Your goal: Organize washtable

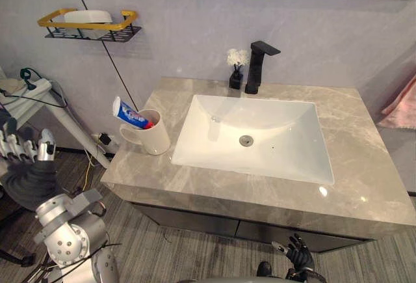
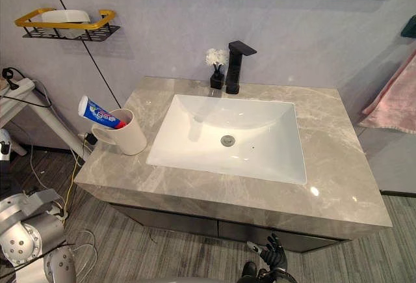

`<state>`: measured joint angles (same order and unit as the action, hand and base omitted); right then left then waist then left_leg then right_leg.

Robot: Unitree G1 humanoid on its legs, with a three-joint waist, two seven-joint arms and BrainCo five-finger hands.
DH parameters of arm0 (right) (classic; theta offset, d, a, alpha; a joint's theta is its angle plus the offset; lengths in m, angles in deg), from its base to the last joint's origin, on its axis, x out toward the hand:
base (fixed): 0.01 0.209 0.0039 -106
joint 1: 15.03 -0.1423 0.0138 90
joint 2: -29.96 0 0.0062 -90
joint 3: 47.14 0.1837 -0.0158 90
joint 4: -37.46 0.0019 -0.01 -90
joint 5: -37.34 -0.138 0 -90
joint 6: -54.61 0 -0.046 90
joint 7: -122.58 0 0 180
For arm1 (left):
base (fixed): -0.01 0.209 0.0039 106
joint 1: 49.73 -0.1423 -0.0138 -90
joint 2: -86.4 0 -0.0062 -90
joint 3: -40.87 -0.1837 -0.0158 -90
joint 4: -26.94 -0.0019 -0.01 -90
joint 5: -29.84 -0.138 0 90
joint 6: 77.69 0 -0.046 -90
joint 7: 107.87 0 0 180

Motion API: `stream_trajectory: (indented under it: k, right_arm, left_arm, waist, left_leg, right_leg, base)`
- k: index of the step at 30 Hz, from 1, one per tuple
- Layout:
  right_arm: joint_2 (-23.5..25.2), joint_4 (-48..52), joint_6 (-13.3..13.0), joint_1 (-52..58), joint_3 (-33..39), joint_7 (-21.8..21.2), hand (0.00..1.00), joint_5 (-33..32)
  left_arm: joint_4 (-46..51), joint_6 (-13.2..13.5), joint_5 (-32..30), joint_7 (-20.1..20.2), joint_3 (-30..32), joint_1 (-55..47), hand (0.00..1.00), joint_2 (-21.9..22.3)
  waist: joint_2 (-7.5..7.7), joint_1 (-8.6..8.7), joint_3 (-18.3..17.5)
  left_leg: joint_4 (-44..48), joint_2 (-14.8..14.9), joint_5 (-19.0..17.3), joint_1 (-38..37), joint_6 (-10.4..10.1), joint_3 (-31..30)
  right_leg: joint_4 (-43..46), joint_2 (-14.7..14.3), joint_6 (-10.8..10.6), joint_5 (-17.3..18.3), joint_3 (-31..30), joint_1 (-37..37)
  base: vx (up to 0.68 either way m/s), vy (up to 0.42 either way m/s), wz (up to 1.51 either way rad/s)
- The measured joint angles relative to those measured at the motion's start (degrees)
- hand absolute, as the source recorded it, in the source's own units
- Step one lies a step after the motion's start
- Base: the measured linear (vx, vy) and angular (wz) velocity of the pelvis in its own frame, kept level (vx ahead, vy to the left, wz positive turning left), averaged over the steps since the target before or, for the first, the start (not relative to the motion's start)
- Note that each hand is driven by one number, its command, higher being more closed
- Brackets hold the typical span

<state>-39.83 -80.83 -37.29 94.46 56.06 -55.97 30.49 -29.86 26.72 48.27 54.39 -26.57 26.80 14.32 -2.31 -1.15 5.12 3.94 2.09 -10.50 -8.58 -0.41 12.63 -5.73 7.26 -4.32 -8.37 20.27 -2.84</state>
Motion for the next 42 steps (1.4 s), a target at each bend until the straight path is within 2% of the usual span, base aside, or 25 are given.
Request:
stream_trajectory:
  k: [4,8,15,22,27,42]
  right_arm:
    - [0.36,-0.55,0.07,0.02,-1.34,0.96,0.00,-0.36]
    - [0.40,-0.55,0.08,0.03,-2.52,1.13,0.00,-0.37]
    - [0.41,-0.54,0.07,0.04,-3.13,1.99,0.00,-0.36]
    - [0.41,-0.54,0.06,0.08,-3.11,2.17,0.00,-0.28]
    - [0.44,-0.56,0.09,0.28,-3.10,2.15,0.00,-0.19]
    - [0.43,-0.56,0.08,0.30,-2.83,2.05,0.00,0.76]
  left_arm:
    - [-4.32,-0.27,1.29,1.44,-4.51,-1.21,1.00,0.91]
    - [-10.98,-1.75,1.96,3.47,-8.28,-1.21,1.00,1.37]
    - [-19.31,-3.38,2.42,5.31,-11.80,-1.10,1.00,1.53]
    - [-24.70,-4.21,2.40,5.28,-11.94,-0.36,1.00,1.47]
    - [-25.05,-4.57,2.31,5.28,-11.86,0.00,1.00,1.35]
    - [-29.30,-5.24,1.14,5.28,-12.40,3.81,1.00,0.85]
  waist:
    - [0.94,-0.14,-0.63]
    - [1.60,-0.14,-1.08]
    - [1.81,0.04,-1.31]
    - [1.76,0.18,-1.56]
    - [1.48,0.15,-2.93]
    - [0.82,0.24,-3.66]
  left_leg:
    - [0.08,0.07,0.28,-0.02,-0.09,-0.02]
    - [0.12,0.34,0.36,-0.02,-0.20,0.03]
    - [0.09,0.99,0.43,0.00,-0.41,0.41]
    - [0.23,1.82,0.35,-0.26,-0.91,1.75]
    - [0.35,2.25,0.05,-0.35,-1.40,2.65]
    - [0.32,2.76,-0.18,-0.15,-1.77,3.42]
  right_leg:
    - [0.02,0.13,0.02,0.02,0.21,0.00]
    - [0.02,-0.06,0.35,0.26,0.36,-0.06]
    - [0.01,-0.66,0.84,0.67,0.41,-0.04]
    - [-0.14,-1.50,1.07,0.82,-0.33,0.33]
    - [-0.18,-2.09,1.08,0.82,-1.29,0.71]
    - [-0.21,-2.69,1.25,0.92,-1.88,1.35]
  base:
    - [0.00,0.000,0.00]
    - [0.00,0.000,0.00]
    - [0.00,-0.002,-0.01]
    - [0.01,-0.009,-0.08]
    - [0.00,-0.001,-0.11]
    - [-0.01,0.001,-0.02]
